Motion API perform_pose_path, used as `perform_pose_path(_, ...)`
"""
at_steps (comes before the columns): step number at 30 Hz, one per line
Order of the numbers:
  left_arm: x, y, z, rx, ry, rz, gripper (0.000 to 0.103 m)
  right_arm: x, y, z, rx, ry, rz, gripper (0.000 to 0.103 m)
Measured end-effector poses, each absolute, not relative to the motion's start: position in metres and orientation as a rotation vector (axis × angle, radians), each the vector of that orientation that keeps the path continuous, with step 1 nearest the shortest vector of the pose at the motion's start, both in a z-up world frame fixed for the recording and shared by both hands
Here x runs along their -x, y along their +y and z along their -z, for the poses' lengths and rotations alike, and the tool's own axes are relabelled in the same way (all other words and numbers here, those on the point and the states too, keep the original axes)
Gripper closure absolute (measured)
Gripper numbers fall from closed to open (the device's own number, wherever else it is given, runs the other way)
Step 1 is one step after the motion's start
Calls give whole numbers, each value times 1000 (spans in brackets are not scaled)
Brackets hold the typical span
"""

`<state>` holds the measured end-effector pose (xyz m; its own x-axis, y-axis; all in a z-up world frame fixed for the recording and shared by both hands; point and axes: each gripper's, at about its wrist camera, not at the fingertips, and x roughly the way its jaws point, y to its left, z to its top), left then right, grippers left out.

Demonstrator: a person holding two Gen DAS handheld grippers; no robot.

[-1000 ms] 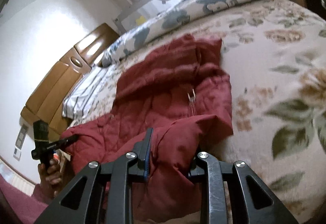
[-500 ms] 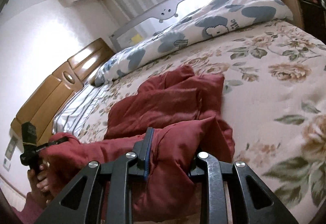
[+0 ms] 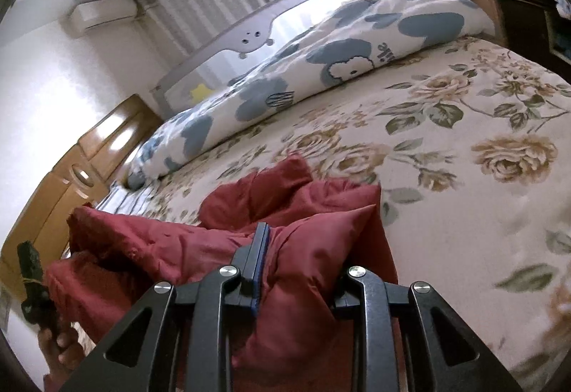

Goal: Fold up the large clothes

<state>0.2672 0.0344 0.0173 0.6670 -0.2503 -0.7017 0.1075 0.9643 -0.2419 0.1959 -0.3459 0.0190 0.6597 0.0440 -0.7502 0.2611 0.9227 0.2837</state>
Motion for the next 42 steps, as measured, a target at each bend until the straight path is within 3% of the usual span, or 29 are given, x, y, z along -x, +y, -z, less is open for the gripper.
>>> perform_pose_path(15,-409,4,56,179,912,107,78,-281,-382,63,-439,945,240,78)
perform_pose_path(26,-468,2,107,236,976,67,76,-319,-391,105,-441,991,272,77)
perform_pose_path(30,-460,6,102,239,965,78,74,-325,-389,111,-425,1008,281,77)
perform_pose_path(42,-332,3,45,223,827,216,45,-326,-391,115,-431,1001,291,77)
